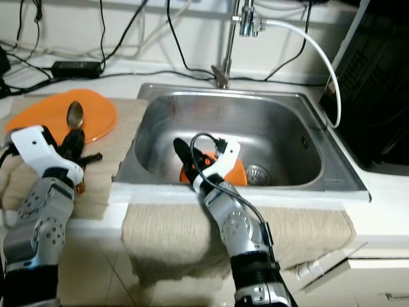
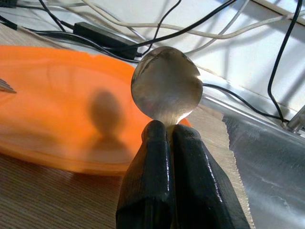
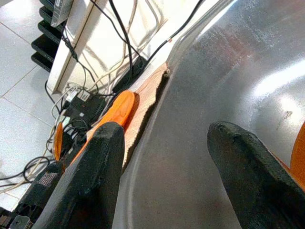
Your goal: Kitchen organization
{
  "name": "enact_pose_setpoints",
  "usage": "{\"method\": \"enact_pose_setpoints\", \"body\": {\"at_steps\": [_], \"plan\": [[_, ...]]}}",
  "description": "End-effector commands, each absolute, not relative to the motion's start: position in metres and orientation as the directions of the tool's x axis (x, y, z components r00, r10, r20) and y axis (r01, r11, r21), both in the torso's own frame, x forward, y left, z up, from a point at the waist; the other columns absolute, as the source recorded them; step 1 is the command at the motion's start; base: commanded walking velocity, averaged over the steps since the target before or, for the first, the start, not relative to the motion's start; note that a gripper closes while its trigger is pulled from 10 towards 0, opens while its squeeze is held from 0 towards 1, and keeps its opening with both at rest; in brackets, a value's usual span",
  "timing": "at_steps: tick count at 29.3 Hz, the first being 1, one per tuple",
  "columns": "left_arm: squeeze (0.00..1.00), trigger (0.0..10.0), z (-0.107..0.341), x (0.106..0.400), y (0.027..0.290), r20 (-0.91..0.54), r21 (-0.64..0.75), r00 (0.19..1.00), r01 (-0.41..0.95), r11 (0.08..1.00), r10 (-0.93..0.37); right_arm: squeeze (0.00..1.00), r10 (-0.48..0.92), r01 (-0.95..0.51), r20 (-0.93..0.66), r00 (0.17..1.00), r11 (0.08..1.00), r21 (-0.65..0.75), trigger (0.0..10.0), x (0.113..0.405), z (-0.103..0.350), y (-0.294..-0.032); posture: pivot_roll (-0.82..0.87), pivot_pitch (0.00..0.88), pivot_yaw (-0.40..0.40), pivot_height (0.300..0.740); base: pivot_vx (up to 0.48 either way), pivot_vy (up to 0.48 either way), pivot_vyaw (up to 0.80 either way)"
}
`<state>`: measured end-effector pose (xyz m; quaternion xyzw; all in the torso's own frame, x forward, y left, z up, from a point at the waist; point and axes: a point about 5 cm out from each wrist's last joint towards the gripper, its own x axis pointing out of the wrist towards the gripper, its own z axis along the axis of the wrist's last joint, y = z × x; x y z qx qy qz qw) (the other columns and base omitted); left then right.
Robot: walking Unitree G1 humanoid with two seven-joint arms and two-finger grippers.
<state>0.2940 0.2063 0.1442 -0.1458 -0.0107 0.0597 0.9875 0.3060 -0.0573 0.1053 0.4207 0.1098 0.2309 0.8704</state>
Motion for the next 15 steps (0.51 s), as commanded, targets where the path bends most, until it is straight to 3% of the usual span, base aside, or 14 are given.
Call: {"method": "enact_pose_setpoints", "body": {"at_steps": [1, 15], "plan": [[0.0, 0.0, 0.139, 0.2944, 0.204, -0.027, -0.285, 0.993, -0.121, 0.951, 0.118, 0.0, 0.035, -0.031, -0.096, 0.995, 0.999, 0.043, 10.0, 0.3317, 0.1187, -0.1233, 0.11, 0.0, 0.01, 0.74, 0.0, 0.0, 0.0], [0.0, 0.0, 0.139, 0.2944, 0.204, -0.027, -0.285, 0.993, -0.121, 0.951, 0.118, 0.0, 0.035, -0.031, -0.096, 0.995, 0.999, 0.043, 10.0, 0.3317, 0.1187, -0.1233, 0.11, 0.0, 0.01, 0.74, 0.0, 0.0, 0.0]]}}
